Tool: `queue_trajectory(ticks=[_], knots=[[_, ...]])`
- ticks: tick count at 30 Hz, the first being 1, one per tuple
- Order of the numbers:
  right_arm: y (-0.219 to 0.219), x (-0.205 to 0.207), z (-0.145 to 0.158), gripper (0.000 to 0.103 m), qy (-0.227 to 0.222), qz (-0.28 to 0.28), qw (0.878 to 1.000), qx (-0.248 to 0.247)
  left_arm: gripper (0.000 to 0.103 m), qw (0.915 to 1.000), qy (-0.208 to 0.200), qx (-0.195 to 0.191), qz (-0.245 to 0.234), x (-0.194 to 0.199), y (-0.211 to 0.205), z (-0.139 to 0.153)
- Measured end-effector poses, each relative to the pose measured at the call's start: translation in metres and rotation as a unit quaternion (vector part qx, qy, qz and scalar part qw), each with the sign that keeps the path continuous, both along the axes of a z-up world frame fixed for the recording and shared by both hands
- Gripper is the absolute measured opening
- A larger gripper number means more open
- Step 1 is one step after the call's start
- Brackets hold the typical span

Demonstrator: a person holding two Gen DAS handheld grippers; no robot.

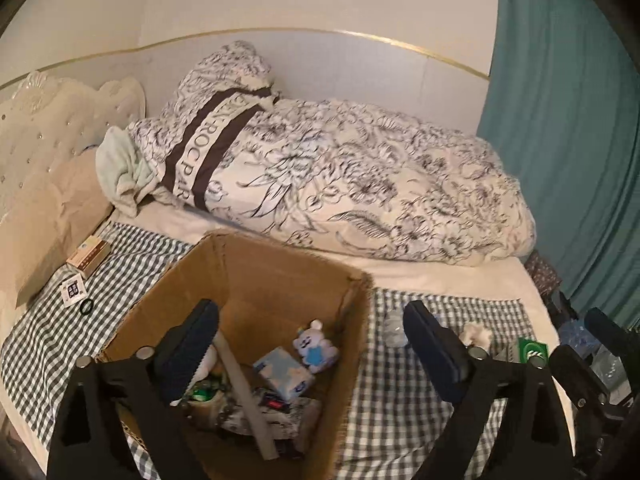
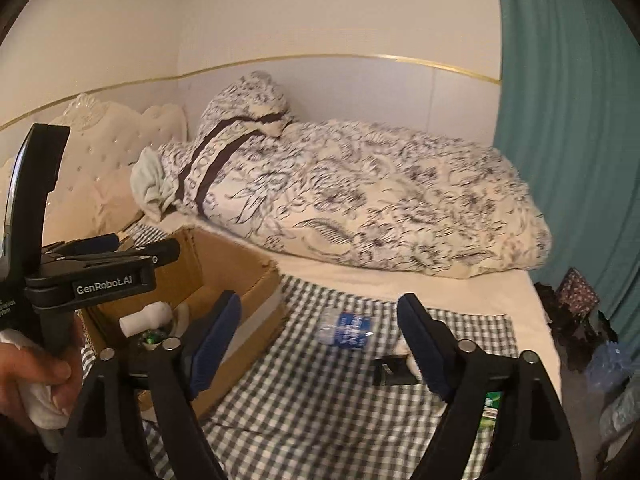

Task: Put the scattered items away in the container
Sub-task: 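Withdraw both open tools from the box toward the checkered cloth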

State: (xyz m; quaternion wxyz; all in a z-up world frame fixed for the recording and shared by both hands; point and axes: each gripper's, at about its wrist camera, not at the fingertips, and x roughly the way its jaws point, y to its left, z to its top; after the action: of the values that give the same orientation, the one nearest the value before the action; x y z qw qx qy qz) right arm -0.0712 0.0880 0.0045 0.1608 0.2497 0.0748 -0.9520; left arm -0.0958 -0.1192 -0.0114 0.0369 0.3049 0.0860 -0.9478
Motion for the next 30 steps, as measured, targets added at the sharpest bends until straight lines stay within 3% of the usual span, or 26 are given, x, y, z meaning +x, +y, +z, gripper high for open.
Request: queue_trajectory(ticks=[2, 10, 20, 30], knots=[[0.011, 0.006, 0.007, 0.088, 0.011, -0.01, 1.0, 0.0, 0.103, 1.0, 0.006, 0.0, -0.004, 0.002, 0.008, 0.005], [0.053, 0.02, 0.021, 0.103, 0.03, -0.049, 0.998, -0.007, 0.103, 0.9994, 0.015, -0.022, -0.021, 0.005, 0.039, 0.017], [0.08, 0.024, 0.02, 0.103, 0.04, -0.079, 0.996, 0.0, 0.103, 0.9983, 0.017, -0.046, -0.031, 0.009, 0.063, 0.017], [0.11, 0.009, 0.005, 0.103, 0.026, -0.111, 0.994, -0.006, 0.103, 0.9982, 0.008, -0.041, -0.044, -0.01, 0.087, 0.007]])
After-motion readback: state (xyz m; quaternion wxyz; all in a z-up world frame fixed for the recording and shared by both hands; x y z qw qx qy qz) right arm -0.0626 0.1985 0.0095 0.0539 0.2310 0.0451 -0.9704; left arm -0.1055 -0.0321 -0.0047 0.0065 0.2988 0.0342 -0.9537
